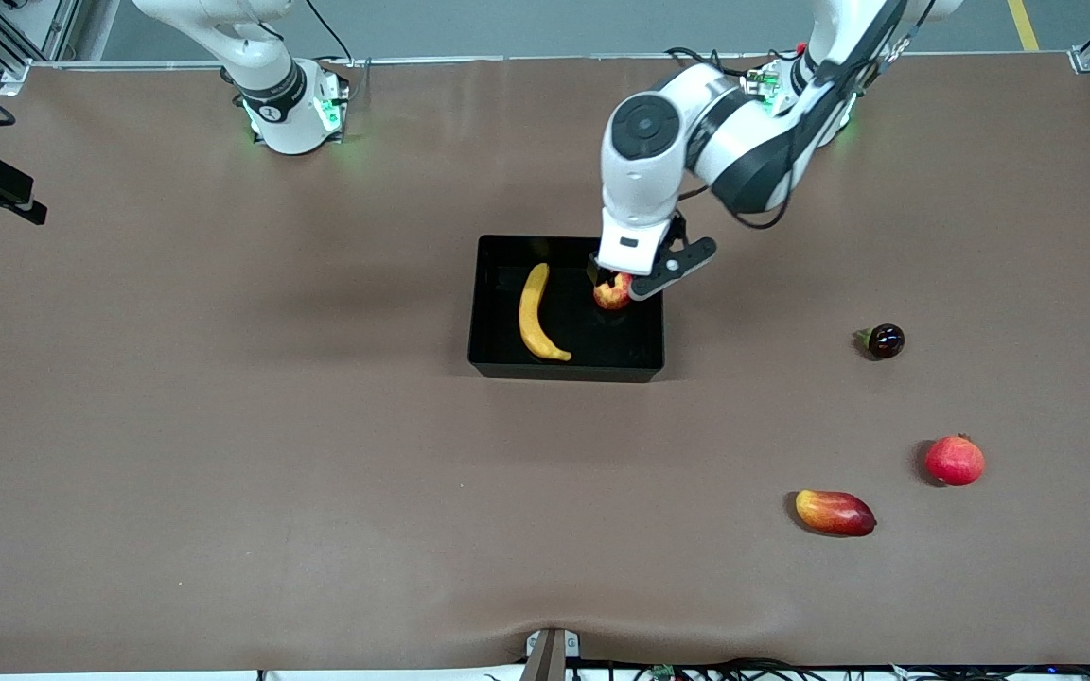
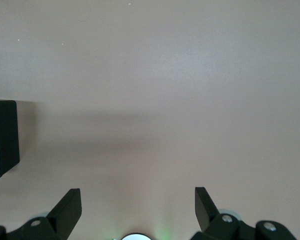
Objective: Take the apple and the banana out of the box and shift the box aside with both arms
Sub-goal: 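Lower the left gripper into the box and grasp the red apple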
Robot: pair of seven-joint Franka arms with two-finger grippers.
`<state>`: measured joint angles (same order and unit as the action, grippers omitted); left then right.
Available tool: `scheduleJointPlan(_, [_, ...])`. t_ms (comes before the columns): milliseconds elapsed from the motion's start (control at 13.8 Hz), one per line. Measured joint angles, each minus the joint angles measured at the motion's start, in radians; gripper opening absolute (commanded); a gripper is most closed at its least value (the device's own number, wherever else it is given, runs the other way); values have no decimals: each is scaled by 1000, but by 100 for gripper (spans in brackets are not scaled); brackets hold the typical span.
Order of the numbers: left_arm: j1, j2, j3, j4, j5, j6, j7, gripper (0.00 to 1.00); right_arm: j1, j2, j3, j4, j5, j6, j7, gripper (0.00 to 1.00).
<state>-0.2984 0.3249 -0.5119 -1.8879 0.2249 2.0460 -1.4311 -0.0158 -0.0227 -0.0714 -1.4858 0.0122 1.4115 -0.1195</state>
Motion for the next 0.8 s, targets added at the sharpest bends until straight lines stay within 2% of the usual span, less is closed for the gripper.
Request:
scheduleJointPlan(364, [-44,162,0,1,91,85,-130,100,0,0,0,0,0,1,0,100])
scheduleJointPlan(800, [-55,234,1,4,123,92,-143,100,0,0,0,1,0,2,0,100])
